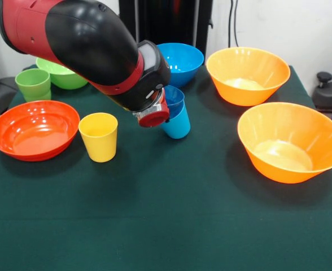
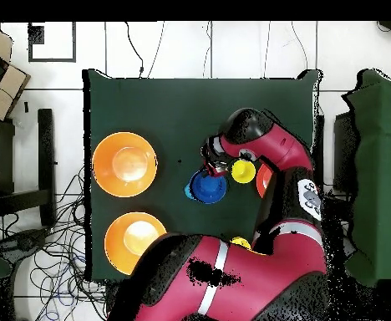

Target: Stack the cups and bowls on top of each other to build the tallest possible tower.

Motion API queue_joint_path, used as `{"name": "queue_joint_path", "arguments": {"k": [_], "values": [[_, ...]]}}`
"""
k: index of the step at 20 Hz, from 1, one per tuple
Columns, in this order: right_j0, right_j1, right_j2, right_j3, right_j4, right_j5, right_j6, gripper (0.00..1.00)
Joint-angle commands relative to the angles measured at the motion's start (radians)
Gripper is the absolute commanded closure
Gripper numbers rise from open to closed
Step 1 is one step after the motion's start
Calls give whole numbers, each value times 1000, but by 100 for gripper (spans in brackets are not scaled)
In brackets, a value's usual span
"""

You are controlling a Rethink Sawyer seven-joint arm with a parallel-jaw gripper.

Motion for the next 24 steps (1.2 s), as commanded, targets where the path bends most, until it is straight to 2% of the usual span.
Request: {"name": "queue_joint_path", "arguments": {"k": [1,24], "values": [[10,21,70,-36,-49,40,10,100],[15,37,67,-58,-44,52,37,100]]}}
